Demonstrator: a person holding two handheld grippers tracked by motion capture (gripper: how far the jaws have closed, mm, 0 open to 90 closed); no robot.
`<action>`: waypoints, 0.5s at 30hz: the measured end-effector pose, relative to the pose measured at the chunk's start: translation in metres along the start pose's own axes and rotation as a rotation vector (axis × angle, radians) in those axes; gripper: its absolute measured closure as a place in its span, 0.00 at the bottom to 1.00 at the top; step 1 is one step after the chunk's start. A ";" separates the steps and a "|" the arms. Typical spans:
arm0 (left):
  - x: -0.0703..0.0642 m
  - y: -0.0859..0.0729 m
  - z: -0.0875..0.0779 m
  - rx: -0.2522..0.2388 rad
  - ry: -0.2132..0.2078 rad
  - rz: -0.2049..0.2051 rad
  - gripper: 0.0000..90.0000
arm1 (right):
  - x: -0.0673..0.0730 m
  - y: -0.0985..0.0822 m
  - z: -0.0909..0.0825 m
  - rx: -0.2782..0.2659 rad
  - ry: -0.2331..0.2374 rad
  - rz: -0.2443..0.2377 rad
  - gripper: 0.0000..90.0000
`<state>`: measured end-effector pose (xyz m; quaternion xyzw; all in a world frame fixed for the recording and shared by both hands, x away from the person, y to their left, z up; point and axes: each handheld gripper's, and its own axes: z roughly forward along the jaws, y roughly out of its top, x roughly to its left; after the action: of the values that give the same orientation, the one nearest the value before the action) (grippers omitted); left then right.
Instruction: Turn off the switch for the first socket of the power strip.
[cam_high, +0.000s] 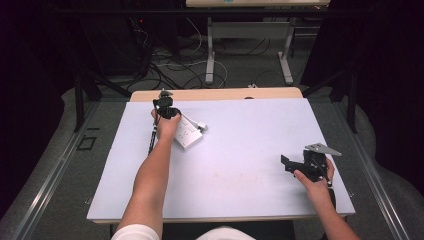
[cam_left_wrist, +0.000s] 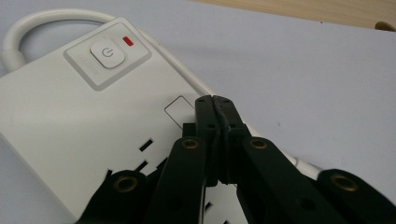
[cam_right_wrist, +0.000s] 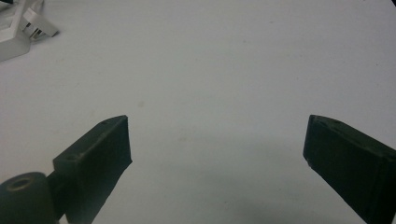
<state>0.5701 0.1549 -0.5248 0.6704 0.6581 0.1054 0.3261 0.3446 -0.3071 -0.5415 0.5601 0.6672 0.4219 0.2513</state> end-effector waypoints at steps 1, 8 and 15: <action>0.000 0.000 0.000 0.002 0.003 0.000 1.00 | 0.000 0.000 0.000 0.000 0.000 0.000 0.08; 0.002 0.000 0.000 0.008 0.000 0.010 1.00 | 0.000 0.000 0.000 -0.003 0.002 -0.007 0.08; 0.000 0.000 0.001 0.017 0.002 0.008 1.00 | 0.000 0.000 0.000 -0.002 0.003 -0.008 0.08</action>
<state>0.5706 0.1544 -0.5261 0.6757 0.6565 0.1019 0.3194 0.3448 -0.3069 -0.5414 0.5565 0.6693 0.4226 0.2525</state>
